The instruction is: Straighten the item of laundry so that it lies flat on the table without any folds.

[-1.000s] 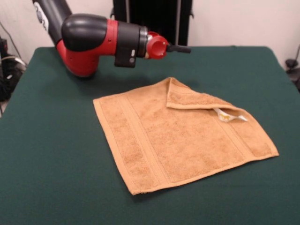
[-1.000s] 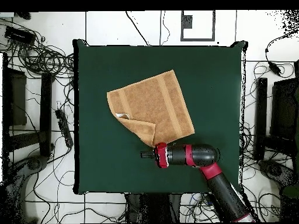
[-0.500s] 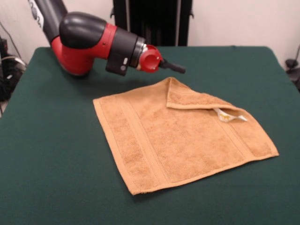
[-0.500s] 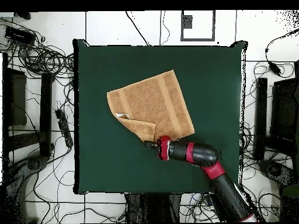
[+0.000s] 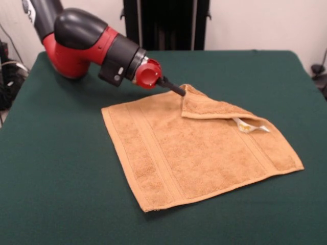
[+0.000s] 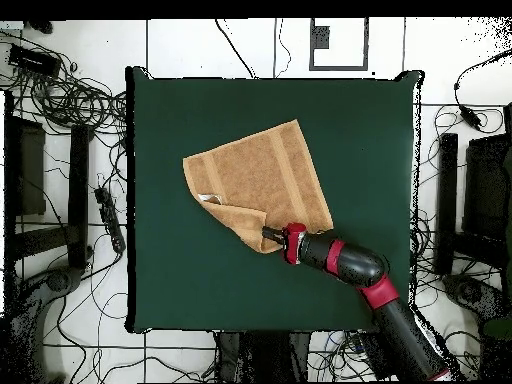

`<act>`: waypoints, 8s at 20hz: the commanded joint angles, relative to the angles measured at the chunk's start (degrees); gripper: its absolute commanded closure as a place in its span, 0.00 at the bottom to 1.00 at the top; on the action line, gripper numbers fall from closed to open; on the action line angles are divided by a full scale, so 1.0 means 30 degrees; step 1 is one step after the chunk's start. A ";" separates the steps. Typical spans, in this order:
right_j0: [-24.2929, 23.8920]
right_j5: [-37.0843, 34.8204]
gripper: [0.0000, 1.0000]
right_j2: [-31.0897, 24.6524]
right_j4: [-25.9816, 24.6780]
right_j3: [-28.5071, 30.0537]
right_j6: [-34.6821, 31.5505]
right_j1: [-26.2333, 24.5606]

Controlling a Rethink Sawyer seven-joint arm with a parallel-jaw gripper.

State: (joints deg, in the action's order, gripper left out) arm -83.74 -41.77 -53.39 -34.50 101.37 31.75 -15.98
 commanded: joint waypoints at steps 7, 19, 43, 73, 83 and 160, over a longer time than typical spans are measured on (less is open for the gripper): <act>0.2288 0.1159 1.00 0.2151 0.0309 -0.2612 -0.3664 0.0350; 0.3173 0.1264 1.00 0.3140 0.0470 -0.3898 -0.3733 0.0235; 0.1542 -0.1401 1.00 0.3028 0.3818 -0.3801 -0.0980 -0.2052; 0.6477 0.1453 1.00 0.6371 0.2118 -0.3326 -0.6446 0.3035; 0.5423 0.0500 1.00 0.5616 0.3244 -0.4675 -0.2583 0.0773; 1.6474 2.1536 1.00 1.0503 1.3100 0.7381 -2.6857 1.4284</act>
State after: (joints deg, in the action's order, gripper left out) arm -38.53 16.47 -21.01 1.74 126.09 -24.39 30.86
